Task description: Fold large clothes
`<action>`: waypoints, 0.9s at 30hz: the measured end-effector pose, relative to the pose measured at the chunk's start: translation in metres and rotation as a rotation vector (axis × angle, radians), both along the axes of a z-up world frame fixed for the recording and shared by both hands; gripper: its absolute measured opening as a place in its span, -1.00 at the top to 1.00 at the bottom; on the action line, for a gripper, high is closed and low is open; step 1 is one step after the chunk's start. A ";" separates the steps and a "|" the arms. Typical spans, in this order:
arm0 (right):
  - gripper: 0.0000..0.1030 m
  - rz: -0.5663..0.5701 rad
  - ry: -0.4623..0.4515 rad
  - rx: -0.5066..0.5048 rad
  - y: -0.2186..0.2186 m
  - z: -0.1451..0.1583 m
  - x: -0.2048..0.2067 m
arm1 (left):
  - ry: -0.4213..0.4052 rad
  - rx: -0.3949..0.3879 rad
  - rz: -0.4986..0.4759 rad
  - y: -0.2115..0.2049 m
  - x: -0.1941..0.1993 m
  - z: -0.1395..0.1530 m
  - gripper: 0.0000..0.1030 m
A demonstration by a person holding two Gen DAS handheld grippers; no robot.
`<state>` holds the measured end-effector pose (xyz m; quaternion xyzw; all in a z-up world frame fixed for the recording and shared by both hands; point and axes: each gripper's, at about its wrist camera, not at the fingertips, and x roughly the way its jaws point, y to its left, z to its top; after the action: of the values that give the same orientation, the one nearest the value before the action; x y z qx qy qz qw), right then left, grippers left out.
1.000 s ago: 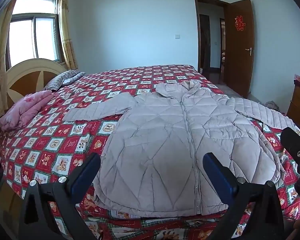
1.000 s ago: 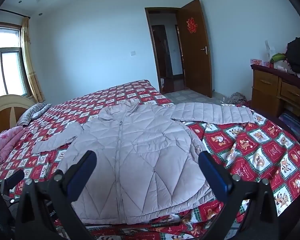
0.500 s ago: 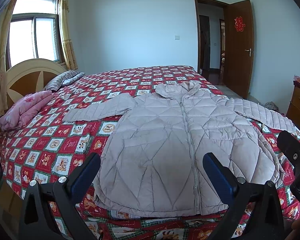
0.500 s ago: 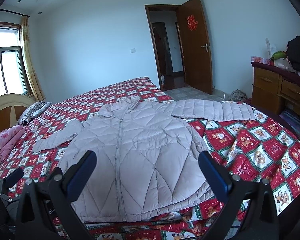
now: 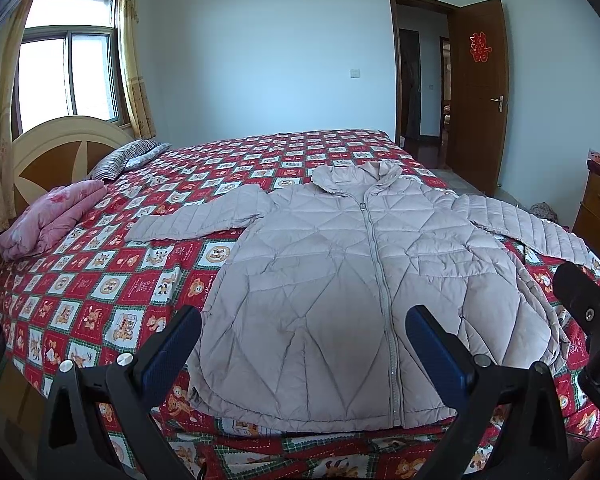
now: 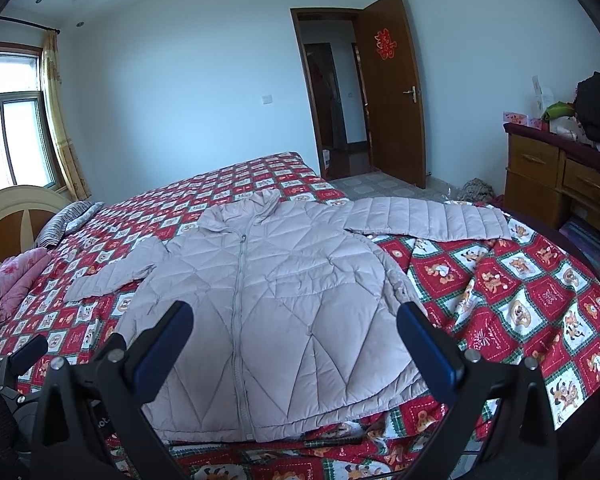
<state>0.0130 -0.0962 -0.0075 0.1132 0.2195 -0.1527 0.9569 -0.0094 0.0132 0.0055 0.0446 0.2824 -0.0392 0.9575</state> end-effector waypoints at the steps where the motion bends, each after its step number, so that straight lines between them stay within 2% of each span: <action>1: -1.00 0.000 0.000 0.001 0.000 0.000 0.000 | 0.000 0.000 0.000 0.000 0.000 0.000 -0.98; 27: -1.00 0.011 0.023 0.015 0.003 -0.003 0.004 | 0.010 0.001 -0.002 0.002 -0.002 -0.005 -0.98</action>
<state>0.0168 -0.0930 -0.0109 0.1172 0.2320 -0.1469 0.9544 -0.0113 0.0150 0.0001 0.0451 0.2869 -0.0404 0.9560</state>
